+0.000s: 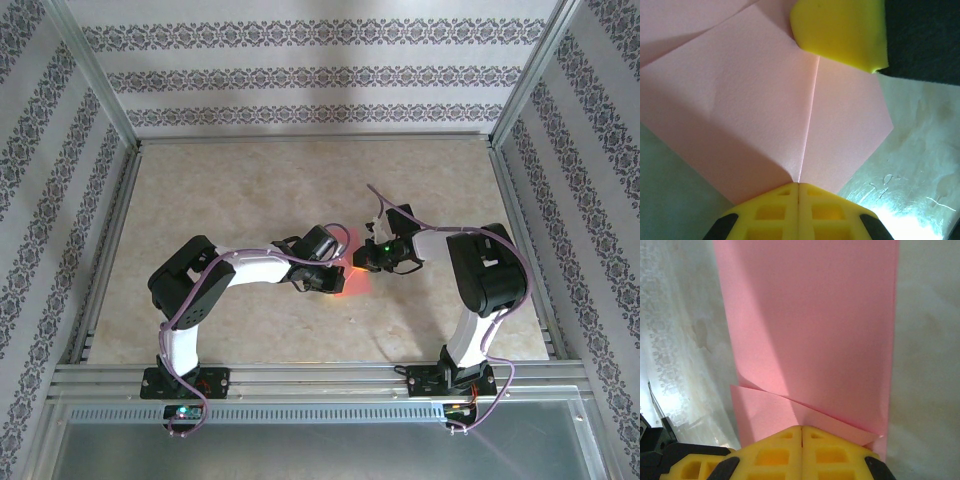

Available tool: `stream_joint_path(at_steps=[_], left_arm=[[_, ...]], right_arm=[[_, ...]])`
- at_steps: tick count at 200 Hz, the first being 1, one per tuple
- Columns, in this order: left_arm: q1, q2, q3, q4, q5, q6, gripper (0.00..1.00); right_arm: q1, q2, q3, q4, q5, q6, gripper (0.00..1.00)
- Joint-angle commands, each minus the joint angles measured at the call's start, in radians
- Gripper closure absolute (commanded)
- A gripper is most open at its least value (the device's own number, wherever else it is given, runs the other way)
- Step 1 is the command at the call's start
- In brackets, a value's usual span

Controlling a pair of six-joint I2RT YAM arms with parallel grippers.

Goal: Fold a paper plane with a square sheet of paper (fold left side to right side)

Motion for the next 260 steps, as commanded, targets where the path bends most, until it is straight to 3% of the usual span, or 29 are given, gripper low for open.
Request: stream_joint_path(at_steps=[1,93,260], left_arm=[[-0.005,0.003,0.013,-0.069,-0.010,-0.009,1.00],[-0.005,0.057,0.169,-0.123,0.005,0.058,1.00],[0.016,0.111,0.186,-0.059,-0.024,0.067,1.00]], right_arm=[[-0.005,0.040,-0.011,-0.023,0.050,-0.009,1.00],[0.016,0.040,-0.020,-0.016,0.053,0.003,1.00],[0.027,0.060,-0.015,-0.017,0.061,0.013,1.00]])
